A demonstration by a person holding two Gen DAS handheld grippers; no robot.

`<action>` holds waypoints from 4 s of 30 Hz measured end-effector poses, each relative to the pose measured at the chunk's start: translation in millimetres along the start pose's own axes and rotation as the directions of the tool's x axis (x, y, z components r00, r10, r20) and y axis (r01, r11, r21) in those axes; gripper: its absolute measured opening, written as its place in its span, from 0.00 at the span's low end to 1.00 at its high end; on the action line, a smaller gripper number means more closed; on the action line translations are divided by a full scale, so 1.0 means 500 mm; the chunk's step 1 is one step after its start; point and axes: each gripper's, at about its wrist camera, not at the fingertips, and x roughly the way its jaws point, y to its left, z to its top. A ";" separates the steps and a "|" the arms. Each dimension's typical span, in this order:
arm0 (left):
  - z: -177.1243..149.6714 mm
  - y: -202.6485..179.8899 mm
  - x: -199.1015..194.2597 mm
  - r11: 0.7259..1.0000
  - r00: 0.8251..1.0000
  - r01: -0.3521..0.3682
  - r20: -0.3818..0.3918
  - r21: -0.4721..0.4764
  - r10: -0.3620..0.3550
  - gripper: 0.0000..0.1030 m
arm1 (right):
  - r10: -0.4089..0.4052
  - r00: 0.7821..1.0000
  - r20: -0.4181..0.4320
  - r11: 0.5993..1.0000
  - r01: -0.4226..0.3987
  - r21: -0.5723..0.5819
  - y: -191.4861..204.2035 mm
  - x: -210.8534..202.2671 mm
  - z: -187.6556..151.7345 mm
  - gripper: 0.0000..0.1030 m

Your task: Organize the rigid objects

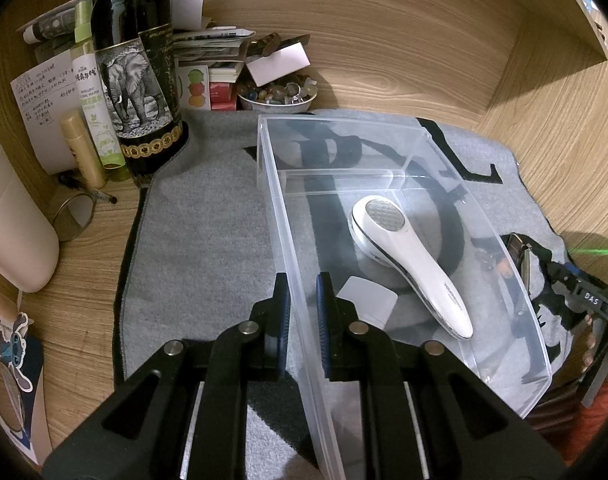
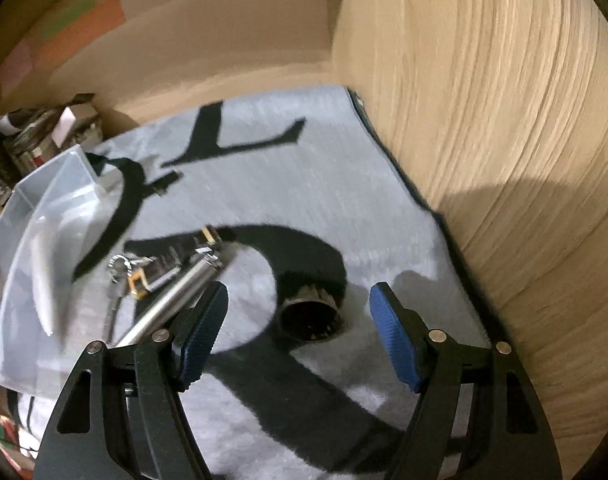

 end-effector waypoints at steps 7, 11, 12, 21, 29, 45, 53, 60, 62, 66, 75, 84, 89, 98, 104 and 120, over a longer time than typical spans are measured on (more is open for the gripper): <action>0.000 0.001 0.001 1.000 1.000 0.001 0.000 -0.001 -0.001 0.12 | 0.014 1.000 -0.021 1.000 -0.014 0.003 -0.010 0.006 -0.009 0.35; 0.001 0.001 0.001 1.000 1.000 0.001 0.000 -0.001 -0.001 0.12 | 0.027 1.000 -0.010 0.999 -0.027 -0.023 0.001 -0.003 -0.006 0.31; 0.001 0.001 0.001 1.000 1.000 0.001 0.000 0.000 -0.001 0.12 | 0.027 1.000 -0.006 0.999 -0.027 -0.030 0.005 -0.003 -0.004 0.31; -0.002 0.002 -0.004 1.000 1.000 0.003 0.008 0.001 -0.003 0.12 | 0.088 0.993 0.075 0.988 -0.078 -0.130 0.073 -0.053 0.033 0.31; -0.001 0.002 -0.005 1.000 1.000 0.003 0.008 0.000 -0.003 0.12 | 0.183 0.972 0.148 0.960 -0.144 -0.239 0.165 -0.092 0.072 0.31; 0.001 -0.002 -0.008 1.000 1.000 0.011 0.012 -0.006 -0.011 0.12 | 0.425 0.898 0.114 0.818 -0.327 -0.473 0.395 -0.130 0.086 0.31; 0.001 -0.001 -0.009 1.000 1.000 0.017 0.016 -0.007 -0.017 0.12 | 0.437 0.899 -0.026 0.760 -0.385 -0.523 0.469 -0.080 0.056 0.31; 0.000 -0.002 -0.009 1.000 1.000 0.018 0.019 -0.007 -0.017 0.12 | 0.403 0.906 -0.131 0.732 -0.405 -0.547 0.494 -0.039 0.030 0.31; 0.000 -0.001 -0.009 1.000 1.000 0.017 0.018 -0.008 -0.017 0.12 | 0.386 0.911 -0.147 0.728 -0.398 -0.558 0.499 -0.031 0.027 0.31; 0.000 -0.001 -0.009 1.000 1.000 0.018 0.018 -0.008 -0.018 0.12 | 0.377 0.912 -0.164 0.721 -0.399 -0.567 0.504 -0.027 0.025 0.31; -0.001 0.000 -0.009 1.000 1.000 0.017 0.018 -0.006 -0.017 0.12 | 0.405 0.908 -0.112 0.737 -0.396 -0.548 0.487 -0.050 0.038 0.46; -0.001 0.000 -0.009 1.000 1.000 0.016 0.019 -0.004 -0.016 0.12 | 0.372 0.926 0.066 0.827 -0.298 -0.476 0.392 -0.110 0.083 0.60; -0.001 0.000 -0.009 1.000 1.000 0.017 0.019 -0.005 -0.017 0.12 | 0.294 0.946 0.140 0.896 -0.221 -0.386 0.303 -0.126 0.106 0.63; -0.001 0.001 -0.010 1.000 1.000 0.017 0.020 -0.005 -0.017 0.12 | 0.108 0.987 0.119 0.969 -0.078 -0.233 0.161 -0.094 0.087 0.67; -0.001 0.000 -0.010 1.000 1.000 0.016 0.019 -0.004 -0.016 0.12 | 0.108 0.994 0.017 0.983 -0.104 -0.148 0.116 -0.050 0.038 0.67; -0.001 0.001 -0.010 1.000 1.000 0.016 0.019 -0.002 -0.016 0.12 | 0.235 0.965 -0.114 0.954 -0.251 -0.162 0.181 -0.024 -0.073 0.67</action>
